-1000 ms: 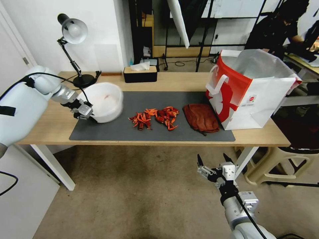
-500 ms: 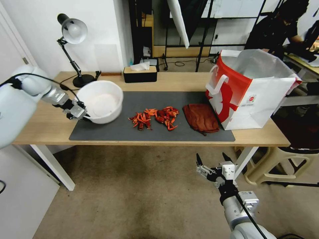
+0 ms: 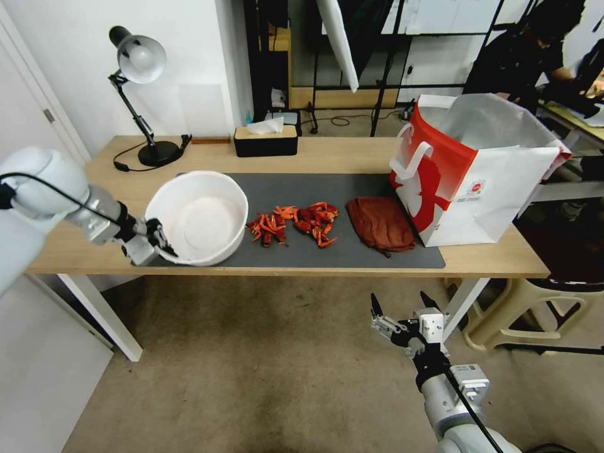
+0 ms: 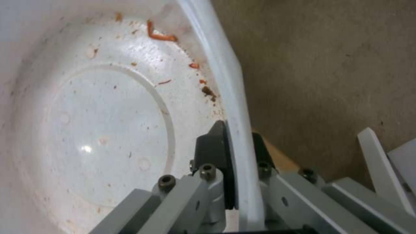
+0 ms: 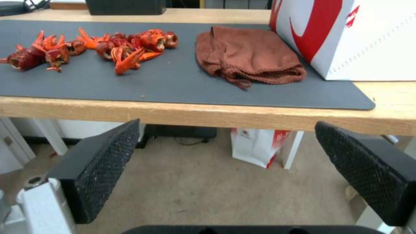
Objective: Sweep shrimp from table into container with towel, then put container into takeout bag.
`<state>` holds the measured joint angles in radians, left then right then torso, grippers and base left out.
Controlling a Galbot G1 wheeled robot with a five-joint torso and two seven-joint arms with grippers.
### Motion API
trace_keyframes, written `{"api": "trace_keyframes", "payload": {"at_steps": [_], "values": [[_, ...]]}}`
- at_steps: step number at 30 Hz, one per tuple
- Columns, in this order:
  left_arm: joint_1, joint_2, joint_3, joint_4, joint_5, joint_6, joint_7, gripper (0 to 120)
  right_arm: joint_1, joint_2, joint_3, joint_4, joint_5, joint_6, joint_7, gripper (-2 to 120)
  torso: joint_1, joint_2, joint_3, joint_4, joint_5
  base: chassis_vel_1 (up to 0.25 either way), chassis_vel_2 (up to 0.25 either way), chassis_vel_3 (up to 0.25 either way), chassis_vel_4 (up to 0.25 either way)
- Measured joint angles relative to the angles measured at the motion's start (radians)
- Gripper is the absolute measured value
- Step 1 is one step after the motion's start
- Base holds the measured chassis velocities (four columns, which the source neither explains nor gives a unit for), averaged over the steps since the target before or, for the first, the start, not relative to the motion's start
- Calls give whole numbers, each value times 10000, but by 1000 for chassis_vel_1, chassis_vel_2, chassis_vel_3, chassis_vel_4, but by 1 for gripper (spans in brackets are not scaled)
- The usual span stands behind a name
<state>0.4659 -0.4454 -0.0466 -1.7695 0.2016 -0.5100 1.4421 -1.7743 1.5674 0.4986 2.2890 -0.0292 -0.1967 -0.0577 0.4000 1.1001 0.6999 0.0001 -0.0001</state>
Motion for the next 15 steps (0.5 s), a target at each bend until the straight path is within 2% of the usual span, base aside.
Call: {"api": "trace_keyframes", "payload": {"at_steps": [1, 3, 4, 5, 7, 10, 11, 14, 15], "values": [[386, 190, -227, -614, -41, -27, -45, 0, -16, 7, -16, 7, -24, 12, -1, 100, 0, 0, 0, 1, 1, 0, 0, 0, 0], [470, 231, -273, -763, -50, -29, -64, 0, -20, 10, -20, 9, -30, 14, -1, 100, 0, 0, -1, 1, 1, 0, 0, 0, 0], [823, 395, -435, -1438, -67, -29, -115, 0, -33, 28, -36, 23, -56, 22, -2, 100, -1, 1, -1, 0, 3, 0, 0, 0, 0], [950, 437, -479, -1691, -67, -27, -118, 0, -43, 36, -47, 33, -68, 24, -3, 100, -1, 0, -1, -1, 2, 0, 0, 0, 0], [1046, 460, -505, -1875, -69, -26, -120, 0, -50, 39, -53, 42, -76, 25, -3, 100, -1, 0, 0, -1, 3, 0, 0, 0, 0], [1486, 534, -554, -2639, -10, 2, -100, 0, -108, 63, -70, 105, -122, 35, -7, 100, -1, -1, -1, -2, 2, 0, 0, 0, 0], [1486, 534, -554, -2639, -10, 2, -100, 0, -108, 63, -70, 105, -122, 35, -7, 100, -1, -1, -1, -2, 2, 0, 0, 0, 0], [2090, 556, -558, -3430, 207, 109, -15, 0, -171, 73, -65, 171, -153, 51, -9, 100, -1, -1, -1, -2, 3, 0, 0, 0, 0], [2090, 556, -558, -3430, 207, 109, -15, 0, -171, 73, -65, 171, -153, 51, -9, 100, -1, -1, -1, -2, 3, 0, 0, 0, 0]]}}
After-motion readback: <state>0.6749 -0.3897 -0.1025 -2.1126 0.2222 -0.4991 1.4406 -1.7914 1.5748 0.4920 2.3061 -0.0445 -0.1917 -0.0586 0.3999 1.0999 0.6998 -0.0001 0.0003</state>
